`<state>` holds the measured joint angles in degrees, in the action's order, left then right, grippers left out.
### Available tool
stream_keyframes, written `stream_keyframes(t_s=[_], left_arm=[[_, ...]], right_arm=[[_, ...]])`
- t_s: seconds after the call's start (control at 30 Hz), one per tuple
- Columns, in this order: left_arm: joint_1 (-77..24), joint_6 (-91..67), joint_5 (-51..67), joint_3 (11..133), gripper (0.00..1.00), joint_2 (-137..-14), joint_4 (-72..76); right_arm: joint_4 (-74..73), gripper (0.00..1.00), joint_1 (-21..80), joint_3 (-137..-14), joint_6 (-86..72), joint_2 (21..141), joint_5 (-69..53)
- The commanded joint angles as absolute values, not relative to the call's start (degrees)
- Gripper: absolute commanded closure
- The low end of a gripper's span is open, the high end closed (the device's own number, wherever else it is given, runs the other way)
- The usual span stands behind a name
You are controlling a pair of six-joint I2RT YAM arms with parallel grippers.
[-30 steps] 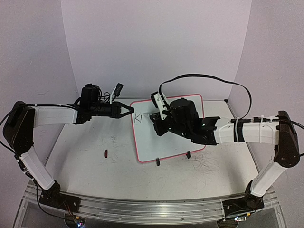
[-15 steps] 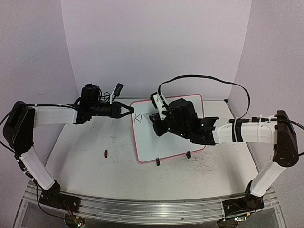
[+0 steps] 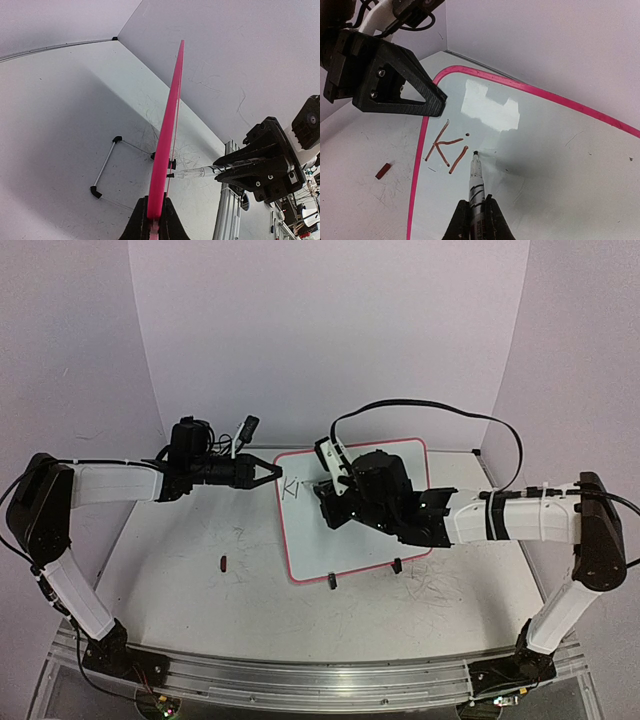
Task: Write a sentence on the whiteboard
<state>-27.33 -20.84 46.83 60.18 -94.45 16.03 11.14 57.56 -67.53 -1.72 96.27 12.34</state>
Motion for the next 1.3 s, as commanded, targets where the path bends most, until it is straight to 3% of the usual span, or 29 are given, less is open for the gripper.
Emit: stream_keyframes(t_s=[0.0,1.27], left_arm=[[-27.69,-19.60,46.67,60.03,1.00,-91.97,16.94],[-27.77,-19.51,46.68,59.86,1.00,-91.77,16.90]], right_arm=[[11.33,1.00,57.41,-67.53,-2.92,96.29,12.66],[13.57,1.00,57.49,-68.43,-3.69,96.59,15.10]])
